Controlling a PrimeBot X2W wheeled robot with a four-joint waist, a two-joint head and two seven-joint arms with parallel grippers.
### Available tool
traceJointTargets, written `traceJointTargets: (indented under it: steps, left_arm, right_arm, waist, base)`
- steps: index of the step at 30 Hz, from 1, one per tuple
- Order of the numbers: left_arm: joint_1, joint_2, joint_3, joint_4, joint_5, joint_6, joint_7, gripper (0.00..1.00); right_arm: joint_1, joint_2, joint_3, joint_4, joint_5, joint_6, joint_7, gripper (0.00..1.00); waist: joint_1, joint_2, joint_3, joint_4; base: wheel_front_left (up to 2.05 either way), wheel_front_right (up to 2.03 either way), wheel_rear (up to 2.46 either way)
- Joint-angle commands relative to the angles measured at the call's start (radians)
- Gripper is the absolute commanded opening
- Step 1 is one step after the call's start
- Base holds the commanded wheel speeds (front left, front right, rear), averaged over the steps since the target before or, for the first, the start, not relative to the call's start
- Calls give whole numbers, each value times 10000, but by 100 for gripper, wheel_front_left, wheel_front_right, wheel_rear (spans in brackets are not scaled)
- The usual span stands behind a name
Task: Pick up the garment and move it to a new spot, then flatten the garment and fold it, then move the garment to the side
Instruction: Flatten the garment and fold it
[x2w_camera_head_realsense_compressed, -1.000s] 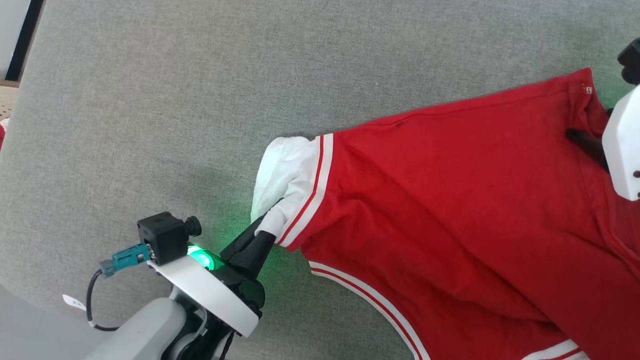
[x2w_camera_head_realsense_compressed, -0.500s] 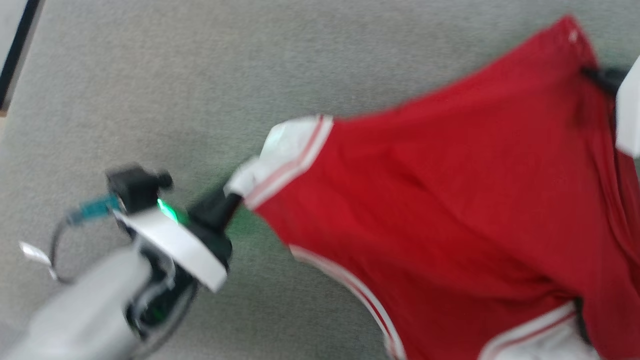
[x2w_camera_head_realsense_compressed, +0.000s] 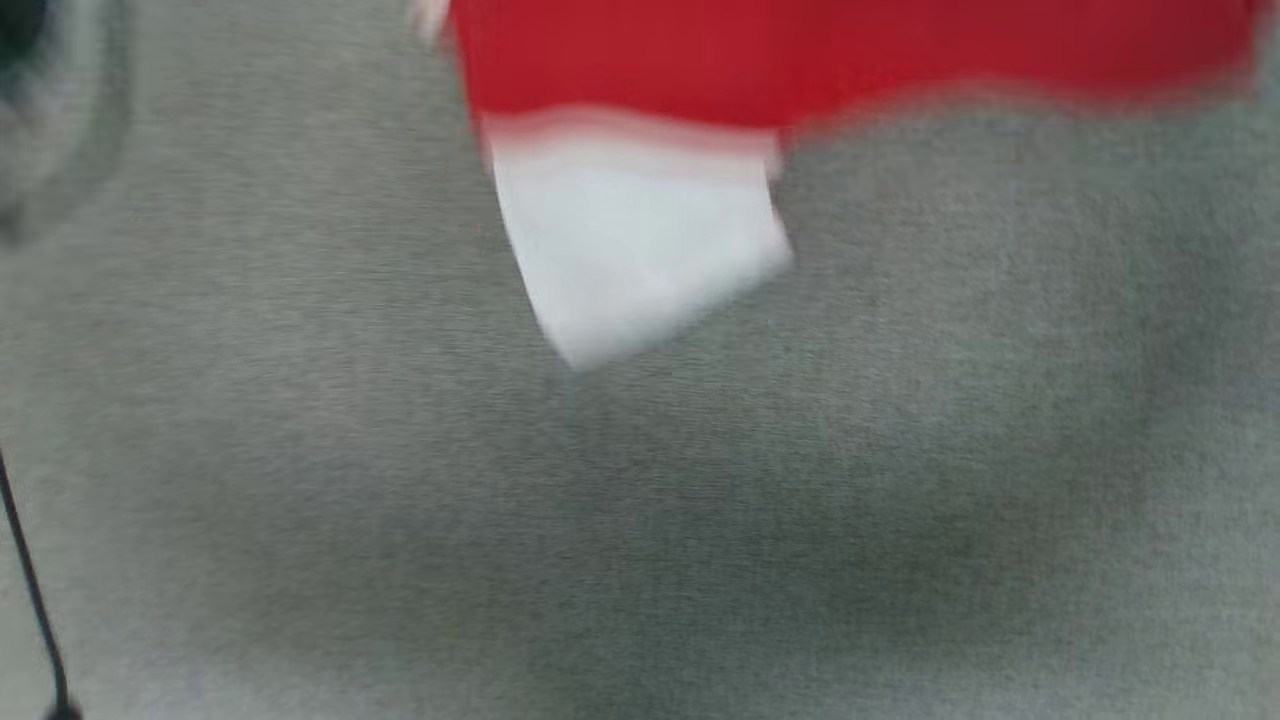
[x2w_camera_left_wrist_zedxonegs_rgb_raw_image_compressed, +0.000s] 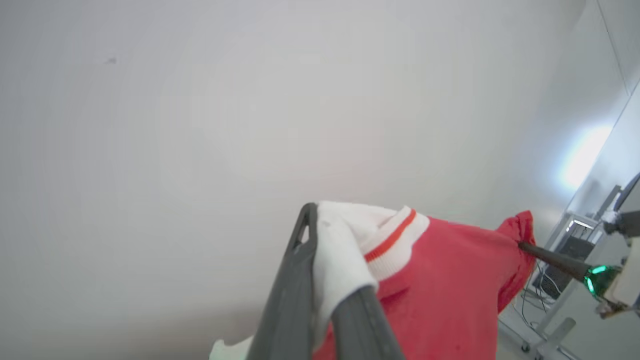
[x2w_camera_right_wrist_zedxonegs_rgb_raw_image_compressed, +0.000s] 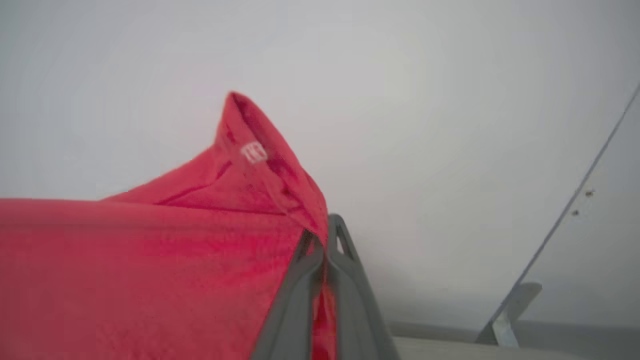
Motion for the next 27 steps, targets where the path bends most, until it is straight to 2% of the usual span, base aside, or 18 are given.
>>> traceJointTargets:
  steps: [1, 6, 10, 12, 17, 23, 27]
  left_arm:
    - [-343, 106, 230, 274, -100, 37, -75, 0]
    - [-2370, -358, 862, 1435, -528, 40, -292, 0]
    - [-2515, -531, 844, 1461, -1072, 40, -178, 0]
    - [-1992, -430, 415, 1232, -939, 40, -94, 0]
    - [197, -378, 40, -46, -1966, 35, -254, 0]
    - [3913, 161, -315, -2494, -2588, 32, -662, 0]
    - [6187, 398, -315, -3774, -2409, 32, -796, 0]
  right_arm:
    - [-253, -10, -159, 175, -210, -39, -208, 0]
    - [-1641, 568, -756, 1233, -1141, -56, -1674, 0]
    - [-1828, 794, -947, 1893, -1456, -56, -2492, 0]
    - [-1495, 739, -819, 2158, -1438, -51, -2626, 0]
    - [-116, 416, -322, 2360, -780, -48, -2879, 0]
    - [2905, 57, 588, 1250, 603, -42, -2990, 0]
    - [5236, -258, 831, 41, 1530, -28, -2701, 0]
  waist:
    - [0, 0, 373, -365]
    - [0, 0, 597, -600]
    - [0, 0, 626, -615]
    - [0, 0, 616, -571]
    - [0, 0, 494, -484]
    - [0, 0, 141, -476]
    - [0, 0, -144, -373]
  base:
    - [0, 0, 0]
    - [0, 0, 0]
    - [0, 0, 0]
    - [0, 0, 0]
    - [0, 0, 0]
    - [0, 0, 0]
    - [0, 0, 0]
